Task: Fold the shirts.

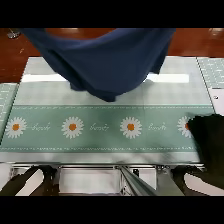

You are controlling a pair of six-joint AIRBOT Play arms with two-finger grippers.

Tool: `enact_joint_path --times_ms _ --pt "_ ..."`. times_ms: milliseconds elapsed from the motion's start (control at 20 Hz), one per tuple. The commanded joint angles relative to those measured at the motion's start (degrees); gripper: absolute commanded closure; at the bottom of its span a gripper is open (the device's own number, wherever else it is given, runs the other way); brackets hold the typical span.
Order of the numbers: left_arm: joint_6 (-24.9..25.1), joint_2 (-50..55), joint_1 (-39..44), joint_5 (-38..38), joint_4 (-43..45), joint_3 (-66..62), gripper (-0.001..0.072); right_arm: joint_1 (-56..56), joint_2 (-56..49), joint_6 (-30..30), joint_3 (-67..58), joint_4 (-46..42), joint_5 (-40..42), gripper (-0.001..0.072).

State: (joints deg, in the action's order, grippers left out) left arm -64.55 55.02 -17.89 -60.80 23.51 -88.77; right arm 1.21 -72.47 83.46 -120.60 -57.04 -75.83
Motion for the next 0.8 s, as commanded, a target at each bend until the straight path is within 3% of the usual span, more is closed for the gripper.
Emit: enact_joint_path --times_ms 0,250,450,750 --pt "-10.2 -6.3 -3.0 2.2 17.2 -15.9 0.0686 0.1 11.4 -1.5 -2.3 -5.5 -0.5 0.0691" --pt "-14.7 -14.8 -7.4 2.3 34.7 -26.4 0.0686 0.1 25.9 -2.2 1.6 -11.1 -0.8 0.0692" --pt "-14.8 -19.4 -6.4 1.2 36.1 -27.6 0.0687 0.1 31.5 -2.5 1.6 -11.5 -1.9 0.0692" --pt "-14.9 -18.9 0.5 -2.6 39.4 -24.4 0.0686 0.1 32.7 -1.8 3.6 -13.0 -11.7 0.0691"
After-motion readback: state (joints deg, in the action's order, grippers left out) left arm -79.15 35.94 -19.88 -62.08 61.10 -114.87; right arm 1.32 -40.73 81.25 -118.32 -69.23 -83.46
